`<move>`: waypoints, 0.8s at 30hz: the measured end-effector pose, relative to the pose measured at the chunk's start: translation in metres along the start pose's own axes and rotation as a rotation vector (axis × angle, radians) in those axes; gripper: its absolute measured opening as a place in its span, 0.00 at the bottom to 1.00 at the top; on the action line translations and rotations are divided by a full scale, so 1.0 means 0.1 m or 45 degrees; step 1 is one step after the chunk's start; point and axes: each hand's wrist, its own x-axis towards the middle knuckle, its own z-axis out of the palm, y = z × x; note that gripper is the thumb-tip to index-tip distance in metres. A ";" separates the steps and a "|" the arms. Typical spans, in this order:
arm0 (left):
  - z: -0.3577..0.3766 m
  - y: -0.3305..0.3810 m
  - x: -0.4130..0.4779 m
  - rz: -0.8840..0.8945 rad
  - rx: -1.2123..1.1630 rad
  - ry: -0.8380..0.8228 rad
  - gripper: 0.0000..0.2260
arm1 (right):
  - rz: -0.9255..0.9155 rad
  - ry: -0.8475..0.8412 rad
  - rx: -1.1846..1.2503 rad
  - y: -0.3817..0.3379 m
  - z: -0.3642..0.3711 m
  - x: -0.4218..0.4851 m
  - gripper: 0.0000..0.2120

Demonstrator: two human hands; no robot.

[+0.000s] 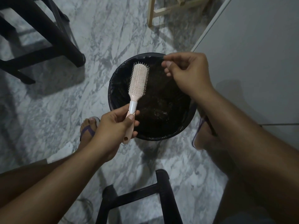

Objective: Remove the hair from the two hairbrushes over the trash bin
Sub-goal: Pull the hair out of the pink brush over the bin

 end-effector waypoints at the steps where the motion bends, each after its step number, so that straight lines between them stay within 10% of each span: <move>1: -0.01 -0.01 0.01 -0.008 0.007 0.016 0.16 | -0.049 0.022 0.056 -0.04 -0.01 -0.01 0.07; 8: -0.04 0.00 0.04 0.000 0.008 0.032 0.16 | -0.487 0.402 0.191 -0.10 -0.07 0.02 0.08; 15: -0.01 0.08 0.01 0.030 -0.005 0.027 0.16 | 0.085 -0.426 -0.824 0.26 -0.08 -0.02 0.17; 24: -0.02 0.04 0.01 0.032 -0.006 -0.012 0.17 | -0.158 -0.287 -0.569 0.09 -0.02 -0.06 0.13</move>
